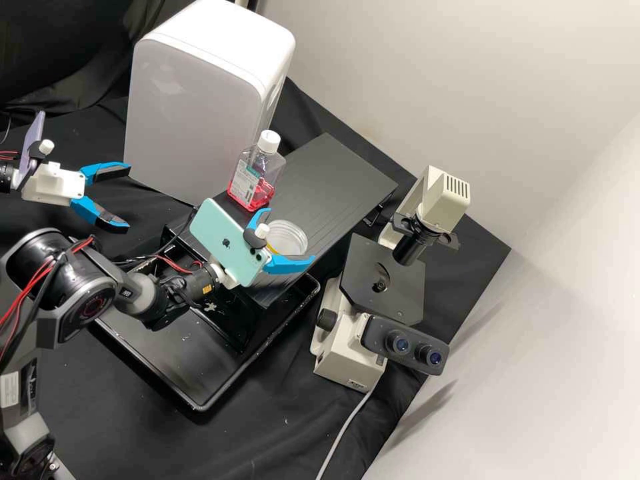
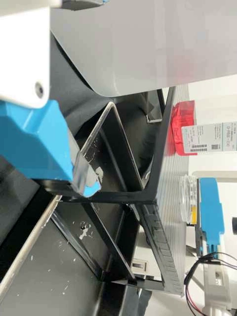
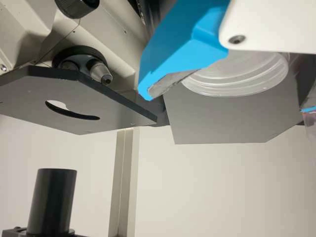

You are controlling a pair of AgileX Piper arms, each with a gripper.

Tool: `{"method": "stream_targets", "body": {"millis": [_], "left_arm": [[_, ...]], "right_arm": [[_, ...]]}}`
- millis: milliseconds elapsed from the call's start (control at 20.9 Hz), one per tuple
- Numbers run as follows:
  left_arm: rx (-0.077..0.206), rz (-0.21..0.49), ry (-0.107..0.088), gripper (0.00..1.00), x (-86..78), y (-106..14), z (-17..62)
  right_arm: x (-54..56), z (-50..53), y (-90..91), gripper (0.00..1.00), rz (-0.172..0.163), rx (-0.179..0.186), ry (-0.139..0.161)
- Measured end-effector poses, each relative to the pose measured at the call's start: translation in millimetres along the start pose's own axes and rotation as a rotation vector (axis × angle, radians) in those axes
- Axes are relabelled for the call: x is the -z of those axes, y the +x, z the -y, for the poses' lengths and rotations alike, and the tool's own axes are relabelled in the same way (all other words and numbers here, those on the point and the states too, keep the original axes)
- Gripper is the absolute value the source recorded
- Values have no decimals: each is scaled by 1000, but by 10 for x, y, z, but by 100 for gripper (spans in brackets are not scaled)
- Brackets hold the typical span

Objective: Remove the lid from the petri dish

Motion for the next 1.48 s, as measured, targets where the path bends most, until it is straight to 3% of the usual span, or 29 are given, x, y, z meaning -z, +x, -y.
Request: {"method": "stream_targets", "body": {"millis": [861,908,1482], "left_arm": [[12,-2,-4,100,4,8,34],[12,-2,-4,100,4,8,34],[13,5,-4,100,-19,13,39]], "right_arm": [[0,0,0,0,0,0,0],[0,0,0,100,0,0,0],[-18,-16,0,100,20,-18,8]]}}
